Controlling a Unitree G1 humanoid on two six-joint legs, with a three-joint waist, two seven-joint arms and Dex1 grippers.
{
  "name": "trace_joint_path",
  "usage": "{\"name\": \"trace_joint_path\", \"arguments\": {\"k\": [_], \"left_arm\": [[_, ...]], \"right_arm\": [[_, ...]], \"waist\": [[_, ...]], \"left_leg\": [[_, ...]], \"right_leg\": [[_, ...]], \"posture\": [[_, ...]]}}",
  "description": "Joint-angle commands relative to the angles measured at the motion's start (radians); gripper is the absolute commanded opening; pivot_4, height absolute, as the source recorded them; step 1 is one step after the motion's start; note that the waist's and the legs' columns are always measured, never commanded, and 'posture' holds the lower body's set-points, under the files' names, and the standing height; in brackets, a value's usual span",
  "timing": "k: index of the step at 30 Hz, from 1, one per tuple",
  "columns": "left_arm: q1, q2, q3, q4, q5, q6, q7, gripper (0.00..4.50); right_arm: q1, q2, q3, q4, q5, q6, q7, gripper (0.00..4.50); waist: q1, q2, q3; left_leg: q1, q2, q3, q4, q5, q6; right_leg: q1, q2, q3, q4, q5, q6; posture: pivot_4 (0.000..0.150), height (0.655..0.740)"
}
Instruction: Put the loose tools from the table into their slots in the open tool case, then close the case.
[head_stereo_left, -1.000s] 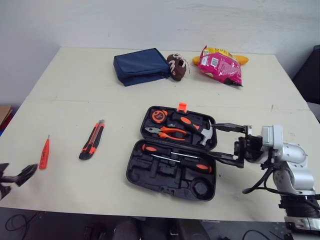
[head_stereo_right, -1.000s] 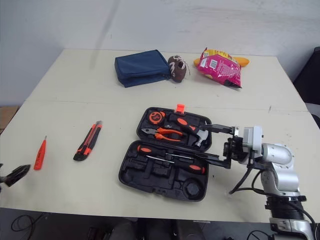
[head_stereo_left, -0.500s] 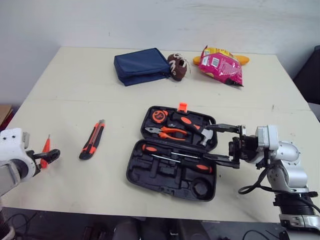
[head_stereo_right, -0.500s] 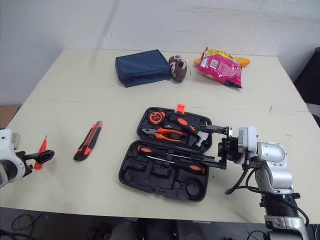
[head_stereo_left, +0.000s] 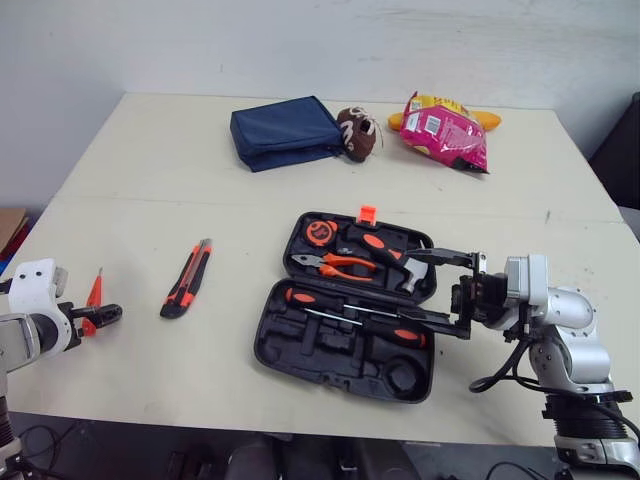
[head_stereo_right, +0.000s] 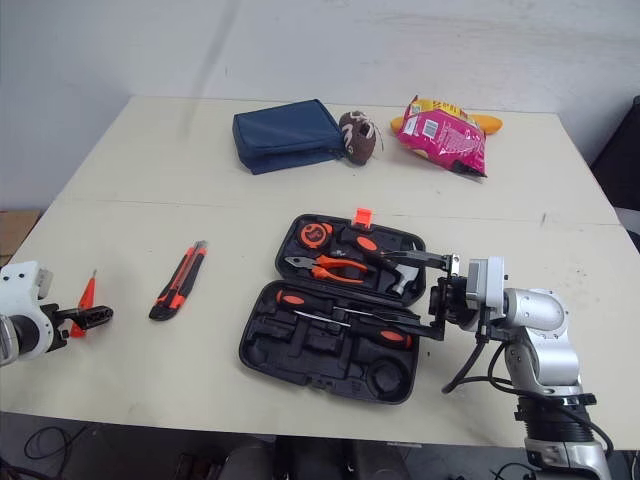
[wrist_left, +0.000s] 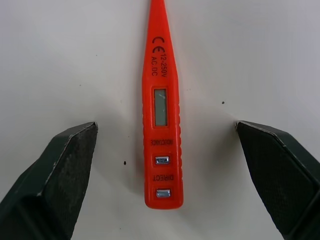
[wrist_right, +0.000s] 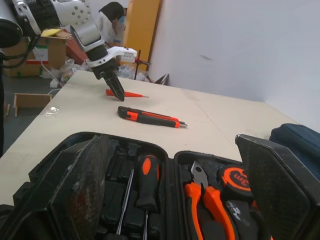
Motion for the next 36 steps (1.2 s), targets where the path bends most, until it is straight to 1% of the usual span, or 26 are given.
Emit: {"name": "trace_joint_path", "arguments": {"k": [1, 5, 9, 11, 14, 16, 18, 21, 24, 25, 27, 29, 30, 33, 35, 36], "left_arm": [[0.026, 0.002, -0.047, 0.026, 0.005, 0.014, -0.041, 3.67], [0.018, -0.007, -0.070, 0.043, 0.018, -0.005, -0.053, 1.92], [0.022, 0.000, -0.056, 0.057, 0.033, -0.036, -0.067, 0.32], [0.023, 0.004, -0.026, 0.051, 0.036, -0.053, -0.073, 0.29], [0.027, 0.011, 0.038, 0.012, 0.031, -0.101, -0.089, 0.29], [0.050, 0.020, 0.070, -0.033, 0.027, -0.197, -0.128, 0.29], [0.056, 0.028, 0.099, -0.063, 0.012, -0.250, -0.161, 0.29], [0.081, 0.064, 0.108, -0.120, -0.006, -0.383, -0.272, 0.29], [0.104, 0.116, 0.077, -0.191, -0.023, -0.606, -0.470, 0.29], [0.111, 0.125, 0.066, -0.202, -0.024, -0.660, -0.517, 0.29], [0.132, 0.163, -0.006, -0.230, -0.008, -0.799, -0.652, 0.29], [0.114, 0.209, -0.137, -0.261, 0.009, -0.953, -0.809, 0.29], [0.090, 0.226, -0.202, -0.265, 0.018, -1.007, -0.866, 0.29], [-0.010, 0.252, -0.366, -0.256, 0.043, -1.069, -0.960, 0.29], [-0.091, 0.250, -0.465, -0.256, 0.045, -1.058, -1.009, 0.29], [-0.128, 0.259, -0.517, -0.263, 0.049, -1.017, -1.030, 0.29]], "right_arm": [[0.021, -0.012, -0.004, -0.080, 0.013, 0.004, -0.019, 4.50], [0.031, -0.021, -0.002, -0.099, 0.009, 0.013, -0.027, 4.50], [0.036, -0.027, -0.009, -0.099, 0.008, 0.016, -0.031, 4.50], [0.041, -0.034, -0.013, -0.095, 0.003, 0.016, -0.034, 4.50], [0.050, -0.048, -0.024, -0.084, 0.000, 0.011, -0.033, 4.50], [0.058, -0.055, -0.031, -0.083, 0.000, 0.007, -0.033, 4.50], [0.067, -0.061, -0.037, -0.084, -0.001, 0.003, -0.035, 4.50], [0.082, -0.075, -0.049, -0.077, 0.000, -0.006, -0.028, 4.50], [0.099, -0.094, -0.065, -0.057, -0.002, -0.023, -0.013, 4.50], [0.101, -0.099, -0.066, -0.052, -0.002, -0.028, -0.009, 4.50], [0.095, -0.102, -0.065, -0.032, -0.007, -0.035, -0.007, 4.50], [0.078, -0.102, -0.059, 0.010, -0.022, -0.048, -0.002, 4.50], [0.071, -0.101, -0.054, 0.031, -0.031, -0.056, 0.002, 4.50], [0.060, -0.097, -0.045, 0.072, -0.047, -0.077, 0.011, 4.50], [0.060, -0.095, -0.044, 0.086, -0.052, -0.086, 0.014, 4.50], [0.063, -0.095, -0.045, 0.091, -0.053, -0.091, 0.014, 4.50]], "waist": [[0.001, 0.001, 0.000], [0.003, 0.004, -0.001], [0.002, 0.006, -0.002], [0.002, 0.007, -0.001], [0.001, 0.007, -0.001], [0.000, 0.005, 0.000], [0.002, 0.003, 0.001], [0.003, 0.002, 0.001], [0.003, 0.002, 0.001], [0.004, 0.002, 0.001], [0.003, 0.002, 0.001], [0.003, 0.003, 0.001], [0.003, 0.004, 0.002], [0.002, 0.004, 0.002], [0.000, 0.005, 0.002], [0.000, 0.005, 0.002]], "left_leg": [[0.000, 0.000, 0.000, 0.000, 0.000, 0.000], [0.000, 0.000, 0.000, 0.000, 0.000, 0.000], [0.001, -0.001, 0.000, 0.000, 0.000, 0.002], [0.002, -0.001, 0.000, 0.000, -0.001, 0.005], [0.001, 0.000, 0.000, -0.001, -0.001, 0.004], [0.000, 0.000, 0.000, -0.001, -0.001, 0.004], [0.000, 0.000, -0.001, 0.000, -0.001, 0.004], [-0.001, 0.000, 0.000, 0.000, -0.001, 0.004], [-0.002, -0.001, 0.000, 0.000, -0.001, 0.003], [-0.002, -0.001, 0.000, 0.000, -0.002, 0.003], [-0.002, -0.001, 0.000, -0.001, -0.002, 0.003], [-0.002, -0.001, 0.001, -0.001, -0.002, 0.003], [-0.001, -0.001, 0.001, -0.001, -0.002, 0.003], [-0.001, -0.001, 0.001, -0.001, -0.002, 0.004], [-0.001, 0.000, 0.001, -0.001, -0.002, 0.005], [-0.001, 0.000, 0.001, -0.001, -0.002, 0.006]], "right_leg": [[0.000, 0.000, 0.000, 0.000, 0.000, 0.000], [0.000, 0.000, 0.000, 0.000, 0.000, 0.000], [0.001, -0.001, 0.000, 0.001, 0.000, 0.000], [0.001, -0.001, 0.000, 0.001, 0.000, 0.000], [0.001, 0.000, 0.000, 0.002, 0.000, 0.000], [0.000, 0.000, 0.000, 0.001, 0.000, 0.000], [0.000, 0.000, 0.000, 0.001, 0.000, 0.000], [0.000, -0.001, 0.000, -0.001, 0.000, 0.000], [0.000, -0.001, 0.000, -0.002, 0.000, 0.000], [0.000, -0.001, -0.001, -0.002, 0.000, 0.000], [0.000, -0.001, -0.001, -0.003, 0.000, 0.000], [0.000, -0.001, 0.000, -0.003, 0.000, 0.000], [0.000, -0.001, 0.000, -0.003, 0.000, 0.000], [0.000, 0.000, 0.000, -0.003, 0.000, 0.000], [0.000, 0.002, 0.001, -0.003, 0.000, 0.000], [0.000, 0.002, 0.002, -0.002, 0.000, 0.000]], "posture": [[0.150, 0.7400], [0.150, 0.7400], [0.150, 0.7400], [0.150, 0.7400], [0.150, 0.7400], [0.150, 0.7400], [0.150, 0.7400], [0.150, 0.7400], [0.150, 0.7400], [0.150, 0.7400], [0.150, 0.7400], [0.150, 0.7400], [0.150, 0.7400], [0.150, 0.7400], [0.150, 0.7400], [0.150, 0.7400]]}}
